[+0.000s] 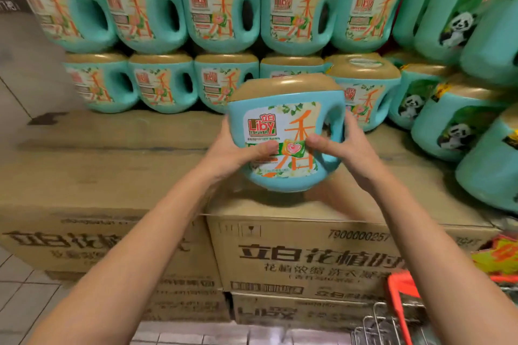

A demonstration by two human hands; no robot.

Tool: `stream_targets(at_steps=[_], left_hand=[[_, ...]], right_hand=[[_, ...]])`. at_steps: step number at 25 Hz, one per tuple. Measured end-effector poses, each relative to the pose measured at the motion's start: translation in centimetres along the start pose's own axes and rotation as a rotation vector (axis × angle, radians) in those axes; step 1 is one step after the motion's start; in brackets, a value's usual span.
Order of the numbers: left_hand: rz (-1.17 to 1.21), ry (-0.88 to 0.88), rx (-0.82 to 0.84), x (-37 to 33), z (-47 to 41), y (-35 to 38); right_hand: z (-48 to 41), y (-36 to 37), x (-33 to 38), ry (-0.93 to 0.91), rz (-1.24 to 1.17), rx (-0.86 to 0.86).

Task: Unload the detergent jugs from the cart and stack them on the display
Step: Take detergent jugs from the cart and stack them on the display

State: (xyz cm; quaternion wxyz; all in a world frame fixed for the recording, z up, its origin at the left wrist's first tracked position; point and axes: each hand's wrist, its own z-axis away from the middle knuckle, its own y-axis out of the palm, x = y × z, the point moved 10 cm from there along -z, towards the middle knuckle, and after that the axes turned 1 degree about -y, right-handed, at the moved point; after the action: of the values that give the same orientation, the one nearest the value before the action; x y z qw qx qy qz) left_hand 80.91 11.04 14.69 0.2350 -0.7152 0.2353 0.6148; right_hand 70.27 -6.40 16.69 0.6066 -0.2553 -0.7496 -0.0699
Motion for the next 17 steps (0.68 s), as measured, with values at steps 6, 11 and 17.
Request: stream_targets(at_steps=[6, 11, 17], left_hand=[[-0.112, 0.012, -0.031, 4.2, -9.4, -2.9], [-0.182, 0.071, -0.026, 5.5, -14.2, -3.1], [-0.116, 0.062, -0.093, 6.9, -16.8, -3.0]], right_hand=[[-7.1, -0.5, -3.6, 0.038, 0.239, -0.124], [-9.9, -1.6, -6.8, 0.058, 0.381, -0.278], [-11.1, -2.6, -8.9, 0.071, 0.296, -0.499]])
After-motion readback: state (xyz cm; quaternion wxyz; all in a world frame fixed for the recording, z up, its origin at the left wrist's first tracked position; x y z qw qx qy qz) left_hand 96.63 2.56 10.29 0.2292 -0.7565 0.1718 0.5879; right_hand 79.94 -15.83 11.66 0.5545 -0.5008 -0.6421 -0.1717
